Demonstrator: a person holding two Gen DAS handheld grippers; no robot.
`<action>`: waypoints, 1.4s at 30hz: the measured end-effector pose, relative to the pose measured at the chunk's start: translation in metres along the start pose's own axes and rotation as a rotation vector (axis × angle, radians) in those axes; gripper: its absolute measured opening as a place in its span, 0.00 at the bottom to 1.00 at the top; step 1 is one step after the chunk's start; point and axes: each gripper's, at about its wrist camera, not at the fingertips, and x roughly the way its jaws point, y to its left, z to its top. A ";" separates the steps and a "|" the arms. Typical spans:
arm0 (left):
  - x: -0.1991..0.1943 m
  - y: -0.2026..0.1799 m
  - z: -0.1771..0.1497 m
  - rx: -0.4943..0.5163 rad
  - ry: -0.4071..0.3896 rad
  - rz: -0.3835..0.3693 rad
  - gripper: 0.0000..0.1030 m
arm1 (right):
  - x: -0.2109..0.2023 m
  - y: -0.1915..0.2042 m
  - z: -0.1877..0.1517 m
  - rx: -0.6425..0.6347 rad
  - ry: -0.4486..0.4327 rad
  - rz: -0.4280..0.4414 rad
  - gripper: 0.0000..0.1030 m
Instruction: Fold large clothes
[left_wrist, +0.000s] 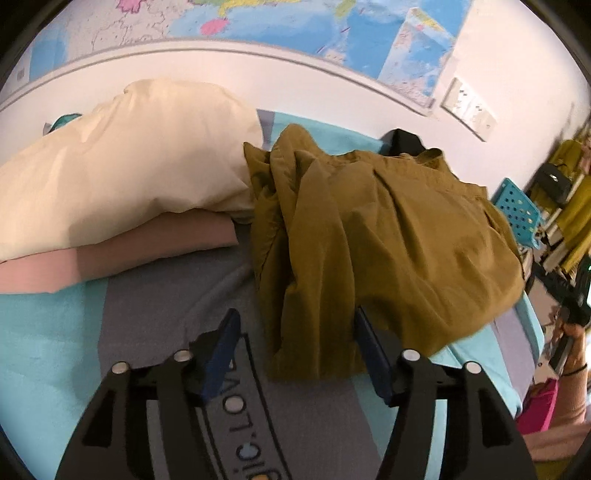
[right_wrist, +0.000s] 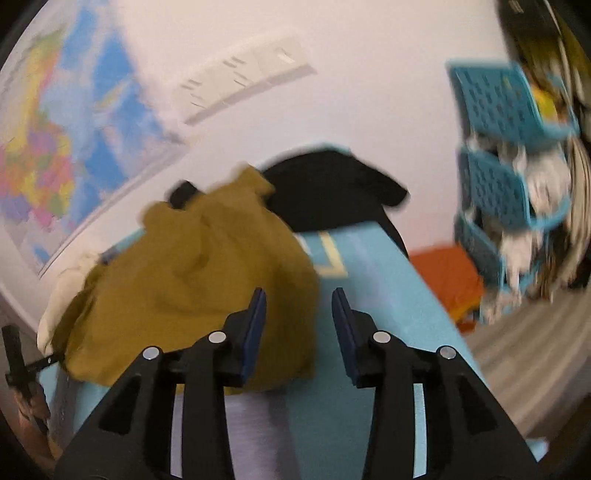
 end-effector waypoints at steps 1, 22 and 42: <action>-0.001 -0.001 -0.002 0.008 0.000 -0.005 0.59 | -0.007 0.011 0.000 -0.035 -0.014 0.017 0.42; -0.013 0.009 -0.011 0.038 0.013 -0.077 0.16 | 0.079 0.307 -0.137 -1.071 0.142 0.336 0.33; -0.023 0.024 -0.022 -0.077 -0.031 -0.094 0.24 | 0.061 0.273 -0.106 -0.797 0.233 0.504 0.05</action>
